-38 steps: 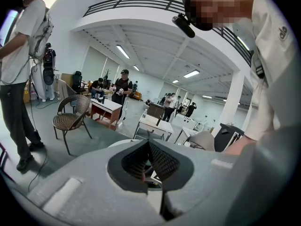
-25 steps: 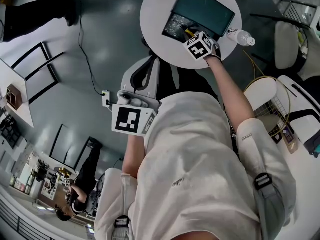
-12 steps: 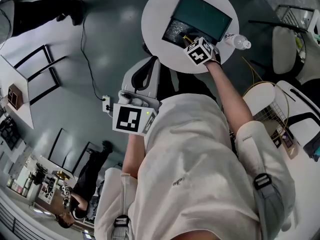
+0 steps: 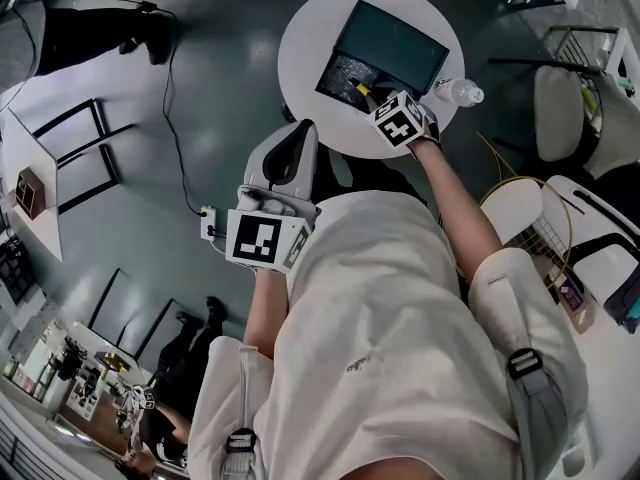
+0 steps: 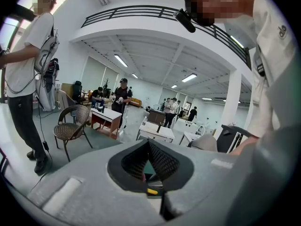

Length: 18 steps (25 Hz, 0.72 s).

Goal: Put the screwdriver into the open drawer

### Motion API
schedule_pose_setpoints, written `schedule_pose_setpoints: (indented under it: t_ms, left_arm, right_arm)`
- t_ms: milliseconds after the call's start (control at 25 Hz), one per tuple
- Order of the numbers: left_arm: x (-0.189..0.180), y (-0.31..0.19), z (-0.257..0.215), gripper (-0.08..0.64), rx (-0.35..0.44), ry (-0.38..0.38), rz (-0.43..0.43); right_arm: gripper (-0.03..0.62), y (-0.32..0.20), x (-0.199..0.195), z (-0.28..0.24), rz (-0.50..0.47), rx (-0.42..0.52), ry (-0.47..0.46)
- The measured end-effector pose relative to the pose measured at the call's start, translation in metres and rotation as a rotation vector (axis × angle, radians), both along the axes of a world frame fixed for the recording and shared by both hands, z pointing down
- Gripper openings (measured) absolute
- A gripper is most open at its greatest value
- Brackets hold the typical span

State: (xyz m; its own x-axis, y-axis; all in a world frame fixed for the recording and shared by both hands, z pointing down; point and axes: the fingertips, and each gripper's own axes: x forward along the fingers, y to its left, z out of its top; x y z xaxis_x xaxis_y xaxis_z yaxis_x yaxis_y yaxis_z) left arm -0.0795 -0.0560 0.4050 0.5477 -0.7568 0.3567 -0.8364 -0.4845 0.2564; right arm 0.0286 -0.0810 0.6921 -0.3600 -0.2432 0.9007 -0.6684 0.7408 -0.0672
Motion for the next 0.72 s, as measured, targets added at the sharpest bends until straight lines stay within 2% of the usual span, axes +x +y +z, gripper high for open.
schedule_pose_setpoints:
  t_ms: [160, 720]
  left_arm:
    - [0.010, 0.002, -0.005, 0.011, 0.018, 0.004, 0.022]
    - [0.066, -0.002, -0.026, 0.011, 0.102, 0.006, 0.164]
  right_arm:
    - [0.054, 0.000, 0.005, -0.022, 0.016, 0.039, -0.018]
    - [0.031, 0.018, 0.041, -0.112, 0.188, 0.132, -0.179]
